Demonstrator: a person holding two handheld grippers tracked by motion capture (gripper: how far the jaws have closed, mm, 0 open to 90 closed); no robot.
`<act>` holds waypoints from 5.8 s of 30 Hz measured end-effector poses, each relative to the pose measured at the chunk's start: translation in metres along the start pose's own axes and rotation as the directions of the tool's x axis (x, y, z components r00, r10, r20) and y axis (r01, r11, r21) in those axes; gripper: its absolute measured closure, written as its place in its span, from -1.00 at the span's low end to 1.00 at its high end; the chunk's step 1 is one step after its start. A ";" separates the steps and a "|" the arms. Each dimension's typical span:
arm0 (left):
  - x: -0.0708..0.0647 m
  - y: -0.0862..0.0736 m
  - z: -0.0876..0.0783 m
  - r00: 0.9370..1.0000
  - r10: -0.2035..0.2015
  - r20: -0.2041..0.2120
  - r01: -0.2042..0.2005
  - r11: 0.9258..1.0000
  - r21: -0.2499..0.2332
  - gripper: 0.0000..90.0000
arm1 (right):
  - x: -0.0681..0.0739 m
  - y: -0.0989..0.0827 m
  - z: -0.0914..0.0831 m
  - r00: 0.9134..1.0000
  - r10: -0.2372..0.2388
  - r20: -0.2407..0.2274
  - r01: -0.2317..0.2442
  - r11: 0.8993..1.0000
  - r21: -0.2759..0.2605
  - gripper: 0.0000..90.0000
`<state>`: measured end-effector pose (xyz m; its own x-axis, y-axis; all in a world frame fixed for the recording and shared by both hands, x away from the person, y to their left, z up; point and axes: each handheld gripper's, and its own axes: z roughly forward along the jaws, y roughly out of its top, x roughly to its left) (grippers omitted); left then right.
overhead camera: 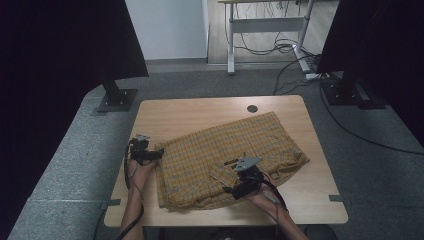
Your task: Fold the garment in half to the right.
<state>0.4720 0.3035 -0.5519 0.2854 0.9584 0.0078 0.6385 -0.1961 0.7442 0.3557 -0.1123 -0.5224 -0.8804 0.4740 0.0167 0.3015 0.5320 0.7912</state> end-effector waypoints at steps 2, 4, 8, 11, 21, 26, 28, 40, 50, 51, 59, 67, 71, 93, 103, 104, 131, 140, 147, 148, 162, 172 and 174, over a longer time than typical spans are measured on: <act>0.000 0.000 0.000 1.000 -0.001 -0.001 0.001 1.000 0.000 -0.76 | 0.004 0.004 0.005 1.000 -0.006 -0.014 0.006 1.000 -0.003 -0.93; 0.000 0.000 0.000 1.000 -0.002 -0.002 0.002 1.000 0.002 -0.78 | 0.007 0.007 0.009 0.999 -0.010 -0.032 0.009 1.000 -0.007 -0.93; 0.000 0.000 0.000 1.000 -0.005 -0.005 0.005 1.000 0.004 -0.79 | 0.015 0.014 0.019 0.998 -0.032 -0.052 0.032 0.999 -0.001 -0.92; 0.000 0.000 0.001 1.000 -0.007 -0.008 0.007 1.000 0.004 -0.81 | 0.021 0.019 0.026 0.996 -0.047 -0.069 0.048 0.999 0.004 -0.92; 0.000 0.000 0.001 1.000 -0.008 -0.009 0.008 1.000 0.005 -0.82 | 0.041 0.032 0.049 0.988 -0.084 -0.128 0.085 0.996 0.006 -0.92; 0.000 0.000 0.001 1.000 -0.009 -0.009 0.009 1.000 0.005 -0.82 | 0.051 0.036 0.060 0.981 -0.094 -0.170 0.095 0.995 0.001 -0.93; 0.000 0.000 0.001 1.000 -0.009 -0.009 0.009 1.000 0.005 -0.82 | 0.054 0.037 0.063 0.979 -0.100 -0.177 0.103 0.995 0.004 -0.93; 0.001 -0.001 0.000 1.000 -0.008 -0.008 0.008 1.000 0.006 -0.82 | 0.074 0.040 0.085 0.959 -0.141 -0.244 0.144 0.989 -0.005 -0.93; 0.001 0.000 0.000 1.000 -0.006 -0.007 0.006 1.000 0.008 -0.83 | 0.087 0.045 0.102 0.948 -0.173 -0.266 0.182 0.983 0.010 -0.92; 0.001 0.000 0.000 1.000 -0.005 -0.006 0.005 1.000 0.008 -0.83 | 0.087 0.045 0.104 0.947 -0.172 -0.271 0.181 0.983 0.011 -0.92; 0.000 0.001 0.002 1.000 -0.001 -0.004 0.001 1.000 0.014 -0.88 | 0.092 0.047 0.120 0.949 -0.199 -0.245 0.214 0.976 0.037 -0.85; -0.003 -0.001 -0.003 0.996 0.060 0.068 -0.058 0.998 -0.034 -0.40 | 0.094 0.048 0.124 0.969 -0.182 -0.167 0.191 0.981 0.042 -0.37; -0.010 -0.002 -0.005 0.991 0.078 0.105 -0.073 0.996 -0.056 0.19 | 0.094 0.047 0.120 0.977 -0.167 -0.133 0.173 0.984 0.036 0.11; -0.018 0.020 -0.039 0.980 0.087 0.177 -0.051 0.979 -0.198 0.86 | 0.080 0.065 0.073 0.980 -0.177 -0.095 0.173 0.984 -0.050 0.68; -0.050 0.058 -0.066 0.968 0.197 0.154 -0.143 0.942 -0.304 0.86 | 0.065 0.074 0.025 0.980 -0.187 -0.071 0.178 0.977 -0.115 0.68; -0.053 0.062 -0.067 0.967 0.208 0.150 -0.154 0.939 -0.309 0.86 | 0.063 0.074 0.019 0.980 -0.187 -0.062 0.178 0.977 -0.120 0.68; -0.162 0.070 0.050 0.915 0.372 0.155 -0.357 0.927 -0.115 0.79 | -0.027 -0.024 -0.007 0.994 0.107 0.007 -0.107 0.994 0.015 0.69; -0.144 0.053 0.043 0.919 0.335 0.207 -0.326 0.942 -0.077 0.77 | -0.013 -0.025 0.000 0.995 0.097 -0.011 -0.096 0.995 0.022 0.69; -0.118 0.034 0.023 0.931 0.285 0.229 -0.279 0.959 -0.055 0.77 | 0.011 -0.015 0.014 0.997 0.063 -0.053 -0.062 0.998 0.032 0.68; -0.114 0.031 0.020 0.933 0.279 0.229 -0.274 0.960 -0.053 0.77 | 0.015 -0.013 0.016 0.996 0.059 -0.060 -0.058 0.998 0.032 0.68; -0.076 0.006 -0.009 0.948 0.231 0.218 -0.226 0.973 -0.047 0.80 | 0.056 0.009 0.045 0.992 -0.018 -0.125 0.022 0.999 0.036 0.69; -0.070 0.022 -0.036 0.942 0.265 0.207 -0.232 0.958 -0.169 0.86 | 0.065 0.027 0.028 0.991 -0.053 -0.121 0.051 0.998 -0.020 0.70; -0.068 0.029 -0.044 0.939 0.272 0.210 -0.231 0.952 -0.202 0.86 | 0.067 0.033 0.023 0.990 -0.064 -0.123 0.060 0.997 -0.040 0.70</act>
<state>0.4393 0.2417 -0.5017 0.5920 0.8030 0.0692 0.3978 -0.3658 0.8414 0.3153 -0.0474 -0.5095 -0.9362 0.3491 0.0406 0.2333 0.5307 0.8148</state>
